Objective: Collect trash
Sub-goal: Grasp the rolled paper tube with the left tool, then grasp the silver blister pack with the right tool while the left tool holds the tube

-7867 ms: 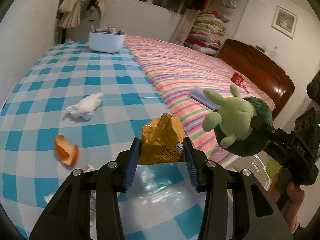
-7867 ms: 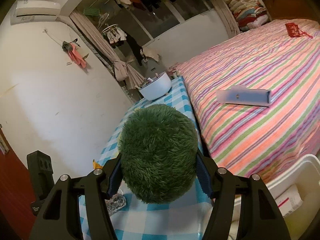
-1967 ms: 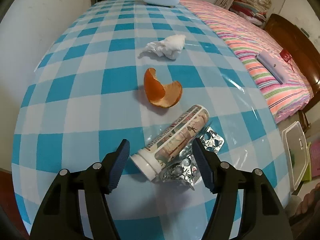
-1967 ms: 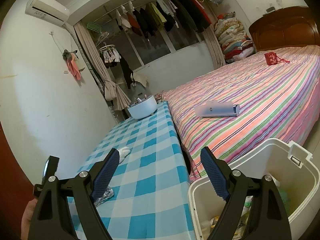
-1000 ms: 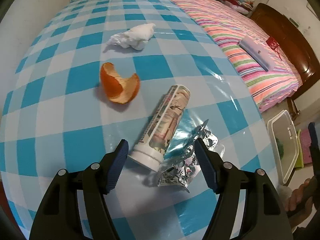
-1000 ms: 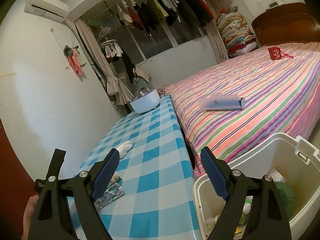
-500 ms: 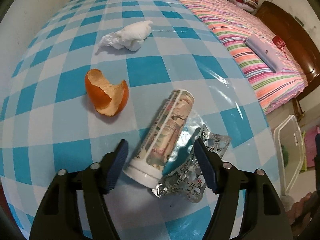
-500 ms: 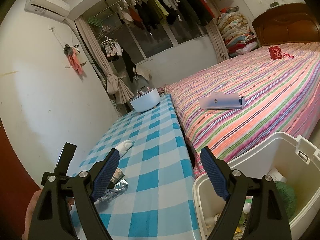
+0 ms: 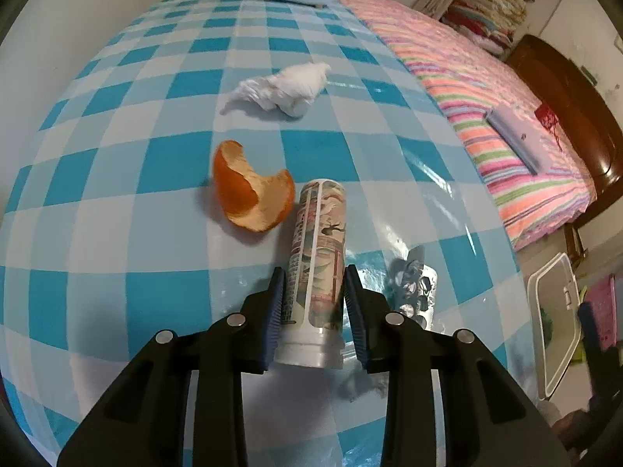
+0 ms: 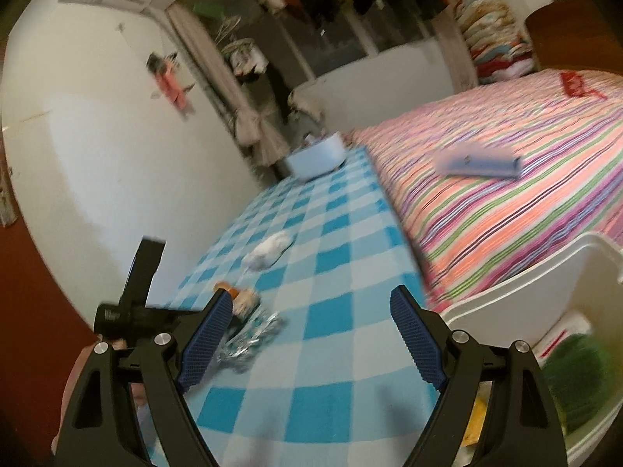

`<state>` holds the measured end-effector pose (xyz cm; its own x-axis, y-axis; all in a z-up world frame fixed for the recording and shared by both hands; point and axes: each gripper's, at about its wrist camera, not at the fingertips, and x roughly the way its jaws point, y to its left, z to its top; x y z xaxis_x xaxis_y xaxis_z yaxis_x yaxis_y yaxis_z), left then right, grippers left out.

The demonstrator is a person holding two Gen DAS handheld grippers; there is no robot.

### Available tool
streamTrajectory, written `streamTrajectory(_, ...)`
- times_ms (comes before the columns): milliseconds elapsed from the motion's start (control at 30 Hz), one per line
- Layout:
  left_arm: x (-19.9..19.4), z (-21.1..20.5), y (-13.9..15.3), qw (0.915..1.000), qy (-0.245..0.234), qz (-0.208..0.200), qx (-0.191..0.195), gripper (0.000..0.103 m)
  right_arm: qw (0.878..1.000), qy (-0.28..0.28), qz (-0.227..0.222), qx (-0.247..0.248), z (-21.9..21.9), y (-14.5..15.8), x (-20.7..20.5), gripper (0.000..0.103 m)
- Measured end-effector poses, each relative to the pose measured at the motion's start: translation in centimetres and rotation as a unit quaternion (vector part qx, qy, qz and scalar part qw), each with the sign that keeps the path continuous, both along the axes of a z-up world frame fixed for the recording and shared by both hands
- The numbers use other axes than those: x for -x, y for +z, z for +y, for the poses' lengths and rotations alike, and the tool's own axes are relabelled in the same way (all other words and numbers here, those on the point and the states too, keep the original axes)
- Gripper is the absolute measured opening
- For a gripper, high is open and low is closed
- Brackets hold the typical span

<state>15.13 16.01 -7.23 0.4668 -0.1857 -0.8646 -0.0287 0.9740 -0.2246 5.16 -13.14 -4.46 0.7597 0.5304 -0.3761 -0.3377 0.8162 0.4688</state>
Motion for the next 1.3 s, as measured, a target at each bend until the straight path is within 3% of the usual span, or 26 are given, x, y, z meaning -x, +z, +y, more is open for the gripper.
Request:
streamTrajectory(367,2.5,2.8,2.2,0.9984,0.030,-0.047,0.012,0.029,0.995,0.072,0.068,0.014,6.2,-2.1,-1.5,0.081)
streamTrajectory(667,4.3,4.1,3.3,0.9968,0.033,-0.072,0.015,0.029,0.991,0.058,0.095,0.072,10.7,-2.8,-2.8,0.081)
streamTrajectory(1033,5.1,5.6,3.6,0.9953,0.029,-0.083,0.040,0.029,0.981,-0.011,0.135,0.135,14.1,-3.8,-4.5,0.081)
streamTrajectory(1300,5.9,6.6,4.2,0.9938,0.027,-0.095,0.051,0.029,0.977,-0.022,0.154,0.144,15.7,-4.5,-5.7,0.070)
